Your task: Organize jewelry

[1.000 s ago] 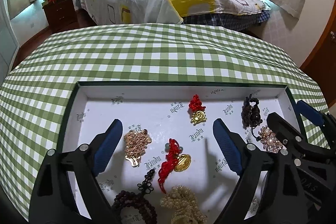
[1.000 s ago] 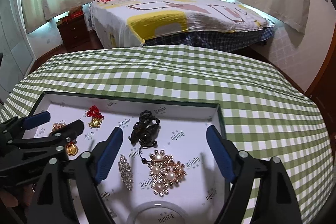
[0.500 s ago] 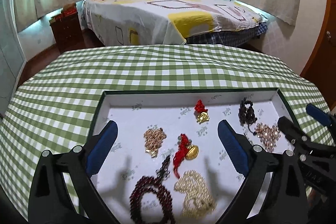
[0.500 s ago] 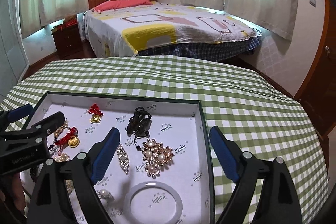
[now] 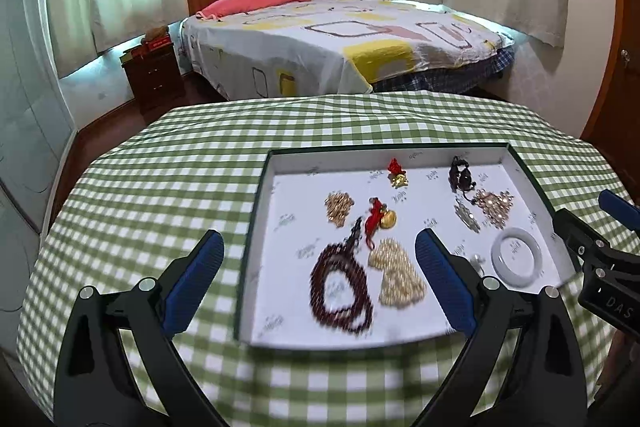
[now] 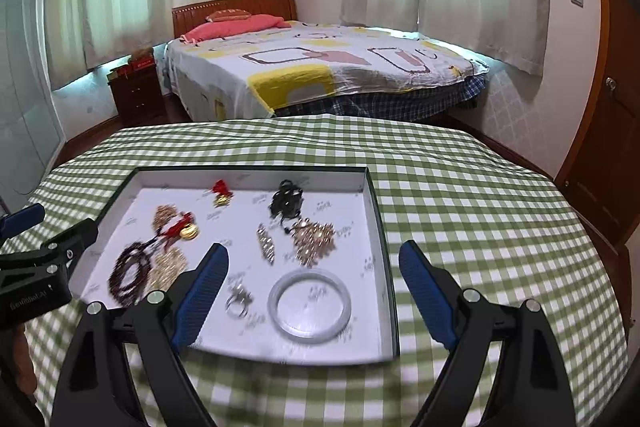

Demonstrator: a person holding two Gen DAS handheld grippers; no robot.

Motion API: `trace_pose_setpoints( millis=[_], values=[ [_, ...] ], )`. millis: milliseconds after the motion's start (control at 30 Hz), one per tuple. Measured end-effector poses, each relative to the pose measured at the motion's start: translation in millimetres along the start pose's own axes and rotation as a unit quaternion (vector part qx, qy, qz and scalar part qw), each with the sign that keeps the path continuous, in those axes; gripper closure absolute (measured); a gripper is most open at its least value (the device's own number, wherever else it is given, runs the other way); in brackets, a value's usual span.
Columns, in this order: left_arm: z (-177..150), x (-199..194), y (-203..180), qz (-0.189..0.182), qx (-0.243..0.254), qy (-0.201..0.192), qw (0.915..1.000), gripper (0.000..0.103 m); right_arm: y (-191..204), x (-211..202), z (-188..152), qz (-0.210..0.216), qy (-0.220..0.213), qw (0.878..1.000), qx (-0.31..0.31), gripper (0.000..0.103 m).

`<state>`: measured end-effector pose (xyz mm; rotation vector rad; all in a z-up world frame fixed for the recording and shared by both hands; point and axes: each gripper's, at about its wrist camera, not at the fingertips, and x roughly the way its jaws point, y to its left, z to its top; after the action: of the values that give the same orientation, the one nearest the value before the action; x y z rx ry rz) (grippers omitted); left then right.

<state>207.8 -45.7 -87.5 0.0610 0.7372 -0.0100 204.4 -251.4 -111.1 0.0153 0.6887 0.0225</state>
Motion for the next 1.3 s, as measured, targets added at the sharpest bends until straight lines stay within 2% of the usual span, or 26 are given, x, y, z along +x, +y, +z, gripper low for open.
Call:
trace_pose_setpoints(
  millis=[767,1300],
  values=[
    [-20.0,-153.8,32.9,-0.001,-0.035,-0.083,0.9959,0.004,19.1,-149.8,-6.6,0.02,-0.097,0.995,-0.029,0.018],
    [-38.9,-239.1,53.4,0.01,-0.055,-0.143,0.9881,0.004,25.3,-222.4,-17.6,0.028,-0.145,0.988,-0.038,0.018]
  ],
)
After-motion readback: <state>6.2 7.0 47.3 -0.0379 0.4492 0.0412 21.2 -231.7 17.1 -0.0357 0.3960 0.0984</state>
